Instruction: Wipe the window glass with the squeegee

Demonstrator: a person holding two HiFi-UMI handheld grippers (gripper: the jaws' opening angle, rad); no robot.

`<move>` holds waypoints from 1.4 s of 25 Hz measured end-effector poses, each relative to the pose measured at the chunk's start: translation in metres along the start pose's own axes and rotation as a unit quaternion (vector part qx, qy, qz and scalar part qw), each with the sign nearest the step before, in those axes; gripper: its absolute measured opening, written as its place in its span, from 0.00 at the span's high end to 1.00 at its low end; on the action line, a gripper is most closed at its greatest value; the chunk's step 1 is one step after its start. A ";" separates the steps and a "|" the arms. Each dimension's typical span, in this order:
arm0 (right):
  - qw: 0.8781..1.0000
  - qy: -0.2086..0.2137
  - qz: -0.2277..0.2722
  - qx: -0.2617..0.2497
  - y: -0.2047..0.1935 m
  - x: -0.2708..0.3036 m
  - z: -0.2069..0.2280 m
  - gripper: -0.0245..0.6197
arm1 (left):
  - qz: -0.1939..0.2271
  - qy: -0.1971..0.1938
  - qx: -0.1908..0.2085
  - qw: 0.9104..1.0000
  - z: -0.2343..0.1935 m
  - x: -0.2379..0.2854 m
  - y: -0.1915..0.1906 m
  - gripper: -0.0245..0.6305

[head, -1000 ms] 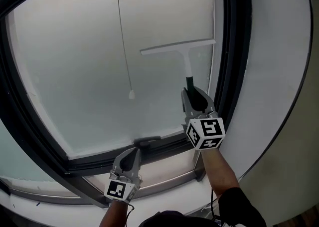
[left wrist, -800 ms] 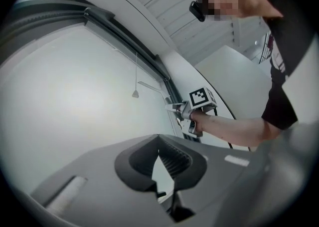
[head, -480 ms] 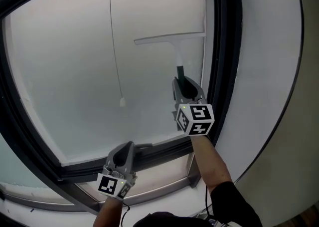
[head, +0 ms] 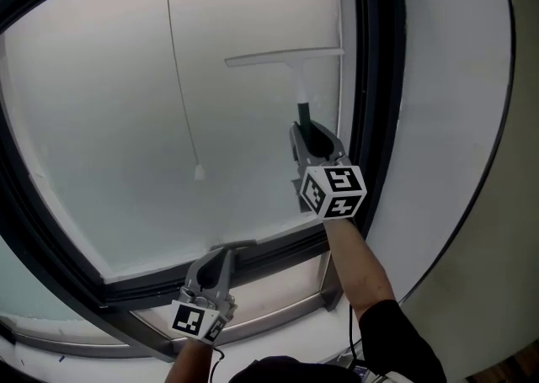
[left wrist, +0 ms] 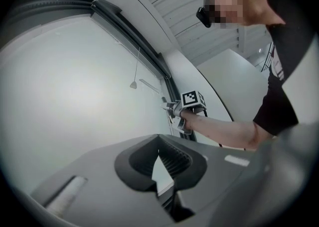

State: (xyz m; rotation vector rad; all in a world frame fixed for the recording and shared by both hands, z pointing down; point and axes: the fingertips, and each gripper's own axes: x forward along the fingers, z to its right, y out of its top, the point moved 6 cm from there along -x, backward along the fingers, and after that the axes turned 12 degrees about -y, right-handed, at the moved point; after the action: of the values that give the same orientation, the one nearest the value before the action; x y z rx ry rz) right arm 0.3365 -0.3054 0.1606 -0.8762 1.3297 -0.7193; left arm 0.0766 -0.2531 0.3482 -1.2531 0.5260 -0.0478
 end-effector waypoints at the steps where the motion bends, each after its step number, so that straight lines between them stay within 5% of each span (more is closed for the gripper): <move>1: 1.000 0.000 0.001 -0.001 0.002 0.001 0.001 0.82 | -0.003 -0.001 -0.001 1.000 0.002 0.000 0.000 0.96; 8: 0.999 0.007 -0.018 0.044 -0.001 -0.001 0.013 0.82 | -0.009 0.001 -0.002 1.000 0.006 -0.003 -0.003 0.96; 35: 0.998 0.012 -0.058 0.029 -0.043 -0.041 0.017 0.82 | -0.006 -0.015 -0.021 1.000 0.028 0.017 -0.016 0.96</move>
State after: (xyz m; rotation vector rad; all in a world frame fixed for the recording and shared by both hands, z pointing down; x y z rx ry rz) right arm 0.3502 -0.2903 0.2189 -0.9062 1.2806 -0.8576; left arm 0.1063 -0.2387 0.3626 -1.2959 0.4959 -0.0285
